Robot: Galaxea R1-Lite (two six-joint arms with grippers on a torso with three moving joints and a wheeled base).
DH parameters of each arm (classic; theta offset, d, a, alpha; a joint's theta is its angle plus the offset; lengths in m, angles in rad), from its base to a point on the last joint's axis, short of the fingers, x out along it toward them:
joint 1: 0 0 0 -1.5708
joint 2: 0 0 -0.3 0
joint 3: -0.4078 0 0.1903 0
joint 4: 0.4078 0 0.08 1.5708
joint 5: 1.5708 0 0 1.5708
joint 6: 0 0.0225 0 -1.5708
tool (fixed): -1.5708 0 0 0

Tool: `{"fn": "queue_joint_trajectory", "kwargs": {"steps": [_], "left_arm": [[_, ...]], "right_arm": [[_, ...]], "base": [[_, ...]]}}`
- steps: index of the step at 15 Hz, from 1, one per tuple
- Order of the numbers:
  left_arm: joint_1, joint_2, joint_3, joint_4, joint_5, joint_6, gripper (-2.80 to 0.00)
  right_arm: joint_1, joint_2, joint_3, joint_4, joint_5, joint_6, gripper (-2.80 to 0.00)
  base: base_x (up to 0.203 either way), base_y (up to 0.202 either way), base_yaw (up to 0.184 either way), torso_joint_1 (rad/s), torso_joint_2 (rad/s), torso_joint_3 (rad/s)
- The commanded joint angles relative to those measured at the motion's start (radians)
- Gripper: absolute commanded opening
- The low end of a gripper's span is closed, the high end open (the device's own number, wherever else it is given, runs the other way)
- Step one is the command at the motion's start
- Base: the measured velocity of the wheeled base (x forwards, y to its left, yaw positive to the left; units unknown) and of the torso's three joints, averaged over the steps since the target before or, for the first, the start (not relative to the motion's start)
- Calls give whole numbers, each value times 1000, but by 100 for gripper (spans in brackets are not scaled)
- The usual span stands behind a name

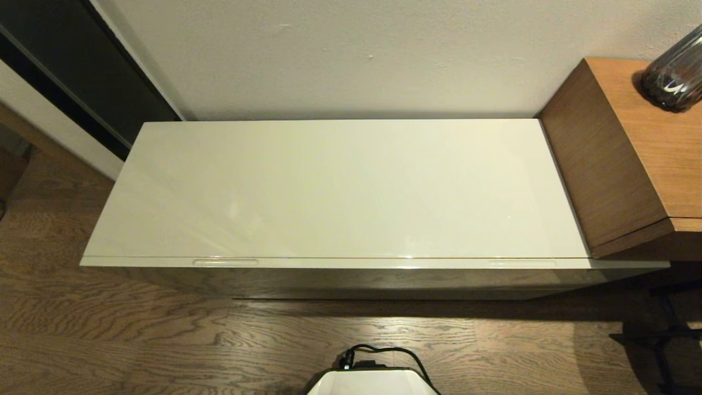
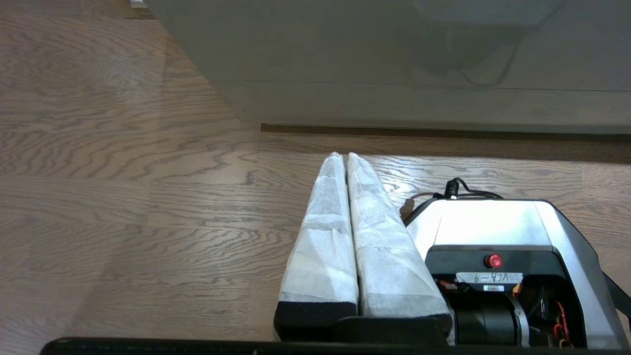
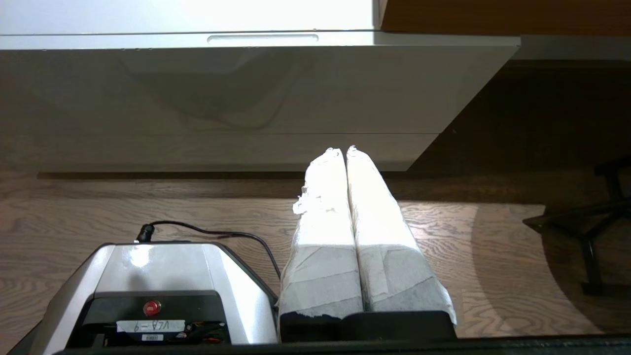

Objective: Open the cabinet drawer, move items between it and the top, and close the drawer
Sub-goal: Open the drawer

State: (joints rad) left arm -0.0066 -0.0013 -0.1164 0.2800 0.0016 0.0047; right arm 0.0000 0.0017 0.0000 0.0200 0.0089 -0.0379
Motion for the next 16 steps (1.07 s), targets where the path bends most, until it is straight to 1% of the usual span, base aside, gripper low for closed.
{"fn": "queue_joint_trajectory", "kwargs": {"steps": [1,12,16], "left_arm": [[-1,0,0,2,0,0,-280],[-1,0,0,2,0,8,-280],[0,0,0,1,1,1,-280]], "right_arm": [[0,1,0,0,0,0,-280],[0,1,0,1,8,-12,-280],[0,1,0,3,9,-22,-280]], "base": [[0,0,0,0,0,0],[0,0,0,0,0,0],[0,0,0,0,0,0]]}}
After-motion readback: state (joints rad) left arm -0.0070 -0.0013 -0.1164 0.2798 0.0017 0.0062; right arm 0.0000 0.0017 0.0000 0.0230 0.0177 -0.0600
